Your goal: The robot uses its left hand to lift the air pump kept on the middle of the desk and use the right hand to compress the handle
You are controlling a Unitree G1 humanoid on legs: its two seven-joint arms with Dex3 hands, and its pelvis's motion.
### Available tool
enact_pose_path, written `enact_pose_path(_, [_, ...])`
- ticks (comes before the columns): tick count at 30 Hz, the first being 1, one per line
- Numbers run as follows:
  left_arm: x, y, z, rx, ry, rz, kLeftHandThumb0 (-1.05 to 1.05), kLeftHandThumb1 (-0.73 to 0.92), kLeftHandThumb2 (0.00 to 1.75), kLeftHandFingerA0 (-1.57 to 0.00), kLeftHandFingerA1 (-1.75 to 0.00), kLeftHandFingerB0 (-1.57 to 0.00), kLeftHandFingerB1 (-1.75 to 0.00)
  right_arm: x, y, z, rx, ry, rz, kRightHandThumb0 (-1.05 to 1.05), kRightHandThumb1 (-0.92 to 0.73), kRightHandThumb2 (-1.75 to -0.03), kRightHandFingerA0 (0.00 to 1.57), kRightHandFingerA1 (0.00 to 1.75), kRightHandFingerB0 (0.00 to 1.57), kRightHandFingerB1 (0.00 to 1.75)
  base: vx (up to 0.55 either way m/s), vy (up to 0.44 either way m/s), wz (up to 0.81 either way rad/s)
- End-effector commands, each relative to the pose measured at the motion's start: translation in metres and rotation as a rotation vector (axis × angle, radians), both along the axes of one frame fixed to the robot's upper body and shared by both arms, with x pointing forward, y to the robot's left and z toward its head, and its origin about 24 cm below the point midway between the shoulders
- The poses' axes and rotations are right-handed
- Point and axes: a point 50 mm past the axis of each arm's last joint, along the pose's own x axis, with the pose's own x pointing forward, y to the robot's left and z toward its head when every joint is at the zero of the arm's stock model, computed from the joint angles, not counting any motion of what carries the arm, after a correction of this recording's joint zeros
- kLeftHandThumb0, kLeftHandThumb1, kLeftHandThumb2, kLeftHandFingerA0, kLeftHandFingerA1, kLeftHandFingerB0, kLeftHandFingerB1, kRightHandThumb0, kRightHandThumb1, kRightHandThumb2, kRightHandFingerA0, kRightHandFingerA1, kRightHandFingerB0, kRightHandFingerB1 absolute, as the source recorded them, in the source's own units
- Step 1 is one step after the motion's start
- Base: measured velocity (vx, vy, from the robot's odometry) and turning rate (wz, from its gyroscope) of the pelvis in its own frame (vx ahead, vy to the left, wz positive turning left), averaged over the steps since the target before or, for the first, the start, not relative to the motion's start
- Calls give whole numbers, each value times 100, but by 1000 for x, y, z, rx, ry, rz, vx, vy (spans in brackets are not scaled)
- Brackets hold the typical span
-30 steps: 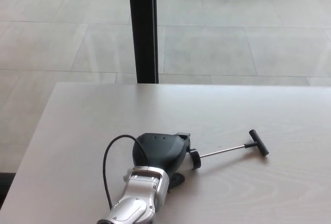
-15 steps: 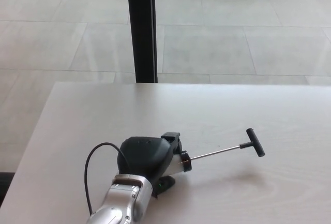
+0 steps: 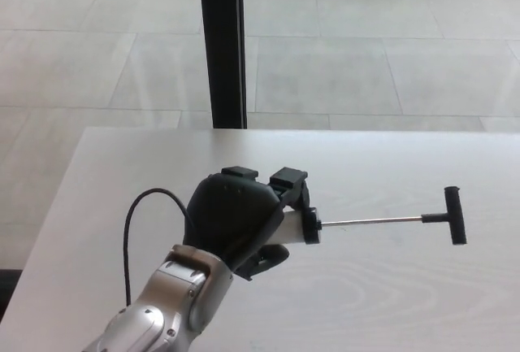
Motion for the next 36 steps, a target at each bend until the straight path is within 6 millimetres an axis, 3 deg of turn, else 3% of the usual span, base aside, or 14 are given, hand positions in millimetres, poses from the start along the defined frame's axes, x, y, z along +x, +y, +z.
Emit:
enact_pose_path(1, [-4,-7,25,7,-96,-146,-13,61,93,-84,-172,-72,-144,66,63,76,-82,-95,272,-80,-92,-79,4,33,13,28,0,0,0])
enact_pose_path(5, [3,1,18,32,-88,-112,-12,51,102,-117,-139,-96,-125,88,109,82,-142,-116,425,-80,-83,-120,0,37,14,34,0,0,0])
enact_pose_path(12, [12,17,11,19,-27,-30,-15,54,106,-90,-175,-74,-151,101,165,67,-136,-110,573,-92,-92,-78,9,38,16,32,0,0,0])
enact_pose_path(14, [16,24,11,20,-29,-7,-15,52,111,-90,-175,-75,-151,104,179,58,-115,-98,596,-78,-75,-118,3,46,11,46,0,0,0])
enact_pose_path(16, [21,28,13,-22,0,18,-13,52,111,-89,-175,-76,-151,106,192,47,-65,-82,611,-84,-92,-79,8,38,14,30,0,0,0])
enact_pose_path(18, [23,30,15,-28,-21,23,-13,50,114,-89,-175,-77,-151,106,198,44,-48,-62,612,-84,-83,-121,2,45,13,44,0,0,0])
enact_pose_path(20, [27,31,21,-47,-41,42,-20,49,115,-120,-140,-98,-125,105,208,38,-31,-51,629,-88,-92,-86,9,40,14,32,0,0,0])
enact_pose_path(21, [28,31,23,-51,-62,44,-13,47,120,-89,-175,-79,-154,105,211,36,-12,-47,640,-81,-83,-116,6,44,10,36,0,0,0])
enact_pose_path(23, [33,29,31,-83,-53,66,-20,51,122,-86,-171,-76,-150,104,222,31,39,-39,671,-86,-92,-85,5,32,14,27,0,0,0])
enact_pose_path(24, [34,28,34,-94,-52,75,-19,52,121,-87,-173,-76,-150,104,225,29,46,-44,677,-79,-81,-117,5,39,8,32,0,0,0])
enact_pose_path(25, [34,28,37,-103,-58,75,-19,53,119,-86,-174,-75,-151,104,228,27,39,-39,677,-83,-92,-85,5,33,11,27,0,0,0])
enact_pose_path(30, [35,24,46,-103,-86,71,-18,59,105,-79,-167,-73,-146,102,231,21,48,-25,675,-81,-81,-117,4,41,8,32,0,0,0])
enact_pose_path(34, [36,23,49,-90,-123,73,-19,55,105,-84,-164,-79,-139,103,232,18,54,-16,673,-83,-92,-84,4,32,11,27,0,0,0])
enact_pose_path(36, [37,23,52,-95,-141,77,-17,53,105,-91,-168,-82,-135,104,232,16,60,6,668,-81,-82,-118,4,38,8,30,0,0,0])
